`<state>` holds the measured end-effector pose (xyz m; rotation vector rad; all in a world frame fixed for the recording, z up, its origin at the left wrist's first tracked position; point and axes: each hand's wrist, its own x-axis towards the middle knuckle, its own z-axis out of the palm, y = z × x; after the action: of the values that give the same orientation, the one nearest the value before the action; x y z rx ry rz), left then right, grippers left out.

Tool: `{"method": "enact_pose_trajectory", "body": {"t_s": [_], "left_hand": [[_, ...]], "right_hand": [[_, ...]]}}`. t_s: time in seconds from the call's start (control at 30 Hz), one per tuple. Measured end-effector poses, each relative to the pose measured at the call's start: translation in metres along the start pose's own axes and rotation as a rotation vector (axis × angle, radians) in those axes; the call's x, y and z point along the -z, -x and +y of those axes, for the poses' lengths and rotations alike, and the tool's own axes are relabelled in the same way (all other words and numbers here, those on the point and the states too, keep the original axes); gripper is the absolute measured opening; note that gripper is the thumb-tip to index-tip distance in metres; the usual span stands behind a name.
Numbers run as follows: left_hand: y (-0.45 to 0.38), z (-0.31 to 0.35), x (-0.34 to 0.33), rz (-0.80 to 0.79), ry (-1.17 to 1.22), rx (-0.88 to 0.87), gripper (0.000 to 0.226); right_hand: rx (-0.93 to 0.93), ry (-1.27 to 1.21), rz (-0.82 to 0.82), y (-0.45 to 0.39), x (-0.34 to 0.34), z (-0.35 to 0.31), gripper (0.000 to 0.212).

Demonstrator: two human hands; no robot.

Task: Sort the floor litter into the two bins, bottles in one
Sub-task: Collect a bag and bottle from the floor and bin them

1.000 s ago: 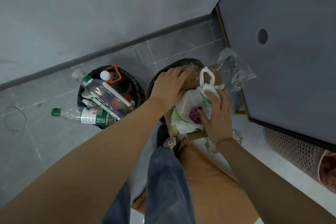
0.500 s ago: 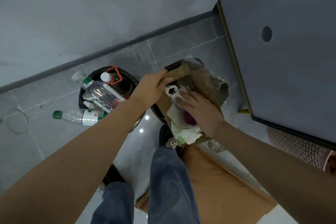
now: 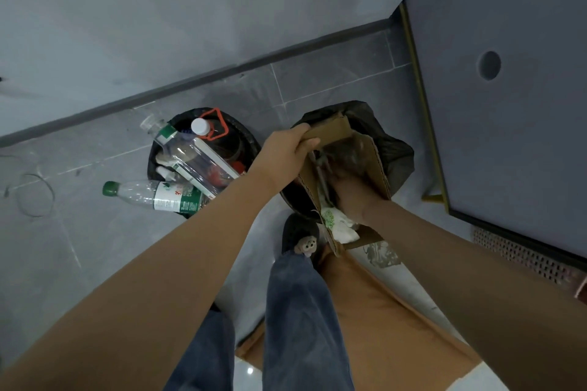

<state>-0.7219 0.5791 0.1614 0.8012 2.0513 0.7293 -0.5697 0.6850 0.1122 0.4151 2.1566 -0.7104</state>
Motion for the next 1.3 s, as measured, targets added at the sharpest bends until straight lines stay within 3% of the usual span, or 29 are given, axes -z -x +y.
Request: {"method": "enact_pose_trajectory", "body": {"t_s": [0.07, 0.17, 0.27, 0.33, 0.53, 0.7, 0.83, 0.9, 0.97, 1.07, 1.17, 1.3], "left_hand": [[-0.001, 0.005, 0.001, 0.006, 0.041, 0.015, 0.025], [-0.001, 0.013, 0.002, 0.005, 0.079, 0.055, 0.023], [0.002, 0.017, 0.002, 0.017, 0.082, 0.09, 0.02], [0.005, 0.019, 0.002, 0.022, 0.102, 0.105, 0.016], [0.011, 0.015, -0.003, 0.05, 0.073, 0.123, 0.015], [0.027, 0.014, -0.009, 0.107, 0.258, 0.22, 0.011], [0.068, 0.021, -0.024, 0.143, 0.866, 0.354, 0.066], [0.096, 0.021, -0.044, 0.088, 1.01, 0.448, 0.1], [0.117, 0.022, -0.07, -0.023, 1.051, 0.519, 0.117], [0.124, 0.026, -0.103, -0.091, 1.066, 0.608, 0.107], [0.112, 0.031, -0.111, -0.009, 0.945, 0.673, 0.09], [0.097, 0.028, -0.103, 0.049, 0.804, 0.697, 0.043]], "right_hand": [[0.065, -0.115, 0.074, 0.023, 0.005, -0.004, 0.06], [0.022, -0.347, 0.251, 0.066, 0.004, -0.011, 0.051], [-0.1, -0.359, 0.514, 0.103, -0.008, -0.009, 0.046], [-0.198, -0.337, 0.599, 0.112, -0.019, -0.007, 0.042], [-0.276, -0.304, 0.458, 0.078, -0.033, -0.007, 0.041], [-0.236, -0.286, 0.38, 0.046, -0.028, 0.003, 0.042], [-0.227, -0.346, 0.382, 0.047, -0.028, 0.004, 0.041], [-0.209, -0.384, 0.392, 0.051, -0.029, 0.005, 0.043], [-0.194, -0.477, 0.384, 0.057, -0.029, 0.004, 0.046], [-0.288, -0.858, 0.328, 0.07, -0.027, -0.003, 0.043], [-0.39, -1.255, 0.317, 0.081, -0.025, -0.005, 0.04], [-0.333, -1.464, 0.353, 0.103, -0.021, -0.004, 0.036]]}}
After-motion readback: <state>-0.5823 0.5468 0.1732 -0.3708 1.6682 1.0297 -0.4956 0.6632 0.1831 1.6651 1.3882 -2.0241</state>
